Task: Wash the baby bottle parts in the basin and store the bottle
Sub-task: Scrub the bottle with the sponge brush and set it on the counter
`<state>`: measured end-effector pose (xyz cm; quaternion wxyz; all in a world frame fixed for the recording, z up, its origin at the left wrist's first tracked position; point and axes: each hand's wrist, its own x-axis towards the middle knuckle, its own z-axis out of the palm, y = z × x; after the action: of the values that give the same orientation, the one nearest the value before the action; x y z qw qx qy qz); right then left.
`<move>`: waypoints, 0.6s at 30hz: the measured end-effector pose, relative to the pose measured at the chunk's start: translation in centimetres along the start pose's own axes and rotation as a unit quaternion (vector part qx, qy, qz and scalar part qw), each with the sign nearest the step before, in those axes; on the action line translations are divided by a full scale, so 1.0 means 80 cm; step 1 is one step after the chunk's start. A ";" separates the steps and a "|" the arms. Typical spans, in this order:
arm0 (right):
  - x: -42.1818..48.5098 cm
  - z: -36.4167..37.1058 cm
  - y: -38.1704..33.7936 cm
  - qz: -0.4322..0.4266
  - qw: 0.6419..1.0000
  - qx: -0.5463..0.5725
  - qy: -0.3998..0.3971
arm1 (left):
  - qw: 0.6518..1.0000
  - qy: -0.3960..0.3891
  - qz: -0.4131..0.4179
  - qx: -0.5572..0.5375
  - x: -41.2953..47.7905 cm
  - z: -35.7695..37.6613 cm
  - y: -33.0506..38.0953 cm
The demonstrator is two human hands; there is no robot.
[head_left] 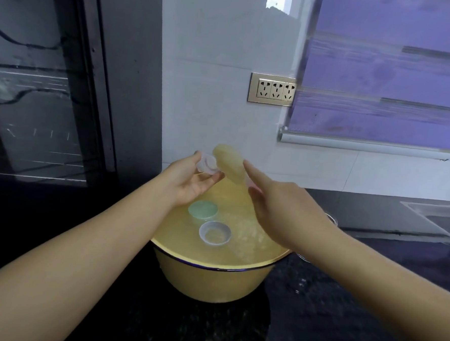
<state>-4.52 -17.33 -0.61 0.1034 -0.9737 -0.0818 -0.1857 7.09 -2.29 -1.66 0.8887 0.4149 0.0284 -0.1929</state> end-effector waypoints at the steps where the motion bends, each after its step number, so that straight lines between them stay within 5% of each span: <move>1: 0.001 0.005 -0.006 -0.009 1.000 -0.004 0.003 | 1.000 -0.013 -0.003 -0.008 -0.003 0.001 0.000; 10: 0.031 0.029 -0.028 -0.031 0.985 -0.171 -0.013 | 0.998 -0.056 -0.003 -0.005 -0.015 0.007 -0.001; 18: 0.055 0.039 0.032 0.039 0.994 -0.080 -0.060 | 0.994 -0.056 0.036 0.092 -0.010 0.006 -0.008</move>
<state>1.09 -18.53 -2.22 0.0275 -0.9907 -0.0352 -0.1286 6.06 -2.78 -1.66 0.8532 0.4844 -0.0539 -0.1859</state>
